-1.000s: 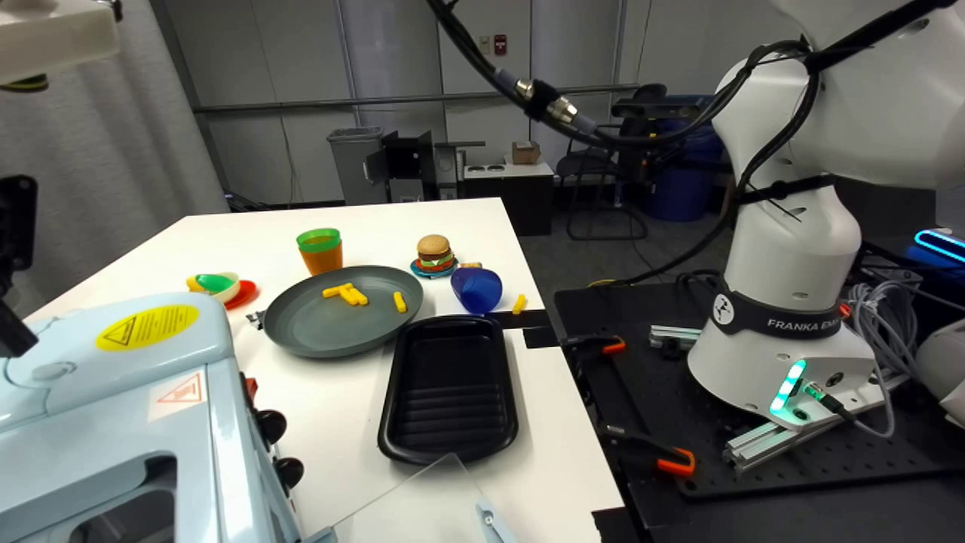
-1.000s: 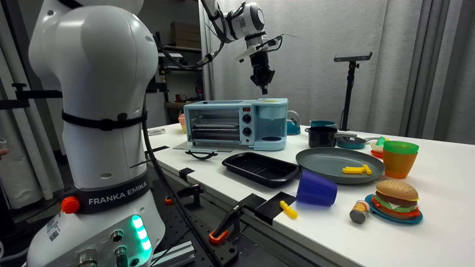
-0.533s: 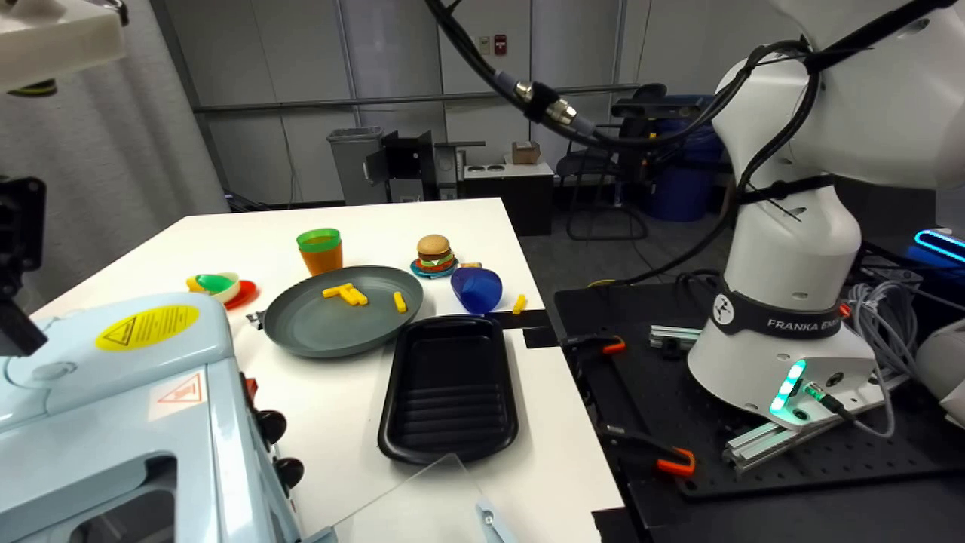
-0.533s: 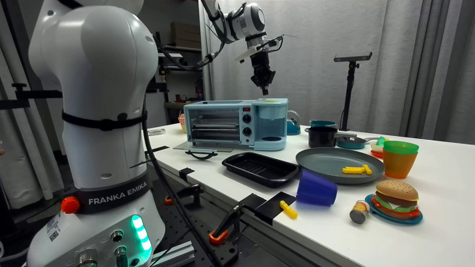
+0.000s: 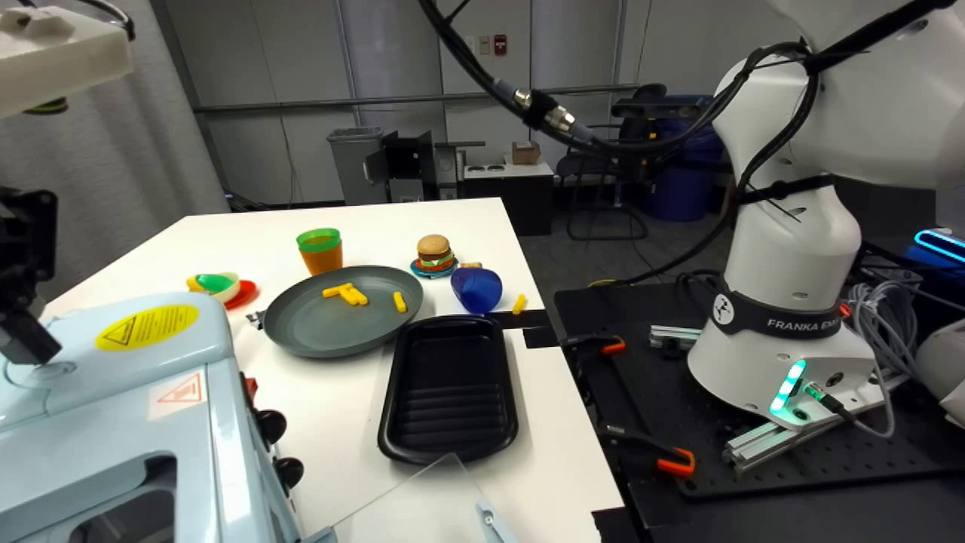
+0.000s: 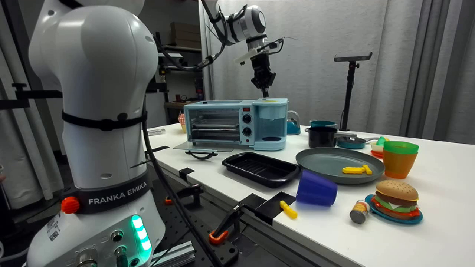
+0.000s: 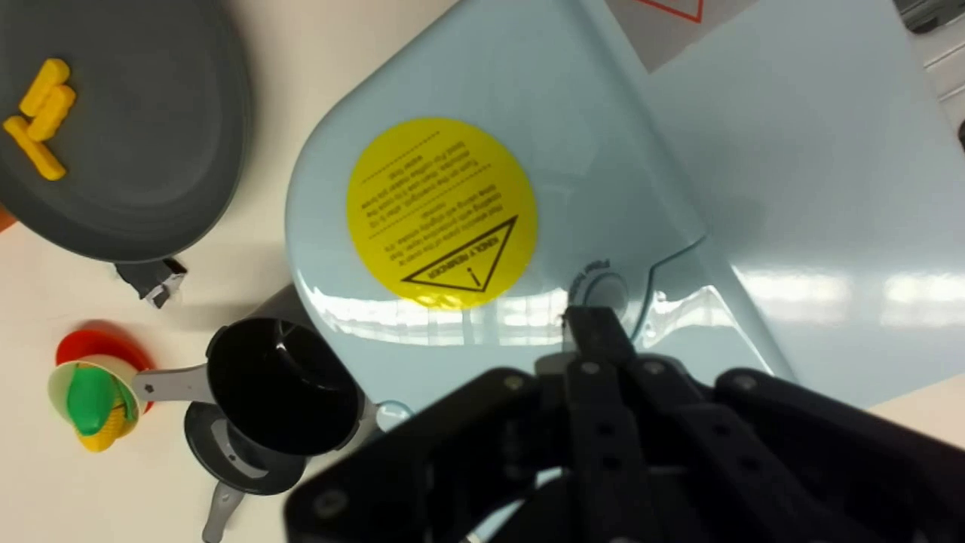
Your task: Push the button on the top of the breakfast maker
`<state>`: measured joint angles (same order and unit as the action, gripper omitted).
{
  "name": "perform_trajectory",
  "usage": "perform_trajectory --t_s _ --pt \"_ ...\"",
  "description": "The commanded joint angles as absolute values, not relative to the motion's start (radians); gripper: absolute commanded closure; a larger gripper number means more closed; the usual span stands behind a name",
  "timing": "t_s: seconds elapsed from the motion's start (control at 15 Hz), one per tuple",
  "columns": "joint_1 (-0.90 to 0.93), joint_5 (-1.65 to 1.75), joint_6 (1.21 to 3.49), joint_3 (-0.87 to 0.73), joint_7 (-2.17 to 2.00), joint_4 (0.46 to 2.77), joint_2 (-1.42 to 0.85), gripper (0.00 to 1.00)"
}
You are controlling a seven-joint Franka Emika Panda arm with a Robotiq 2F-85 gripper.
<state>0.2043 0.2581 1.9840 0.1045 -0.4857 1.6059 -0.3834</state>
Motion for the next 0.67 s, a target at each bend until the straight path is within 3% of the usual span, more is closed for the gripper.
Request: perform_trajectory --t_s 0.0,0.27,0.6 --pt "0.194 0.214 2.044 0.076 -0.451 1.595 -0.441 1.0" --pt "0.172 0.165 2.058 0.049 -0.431 1.57 -0.47 1.0" --pt "0.207 0.164 2.042 0.045 -0.474 1.676 -0.345 1.0"
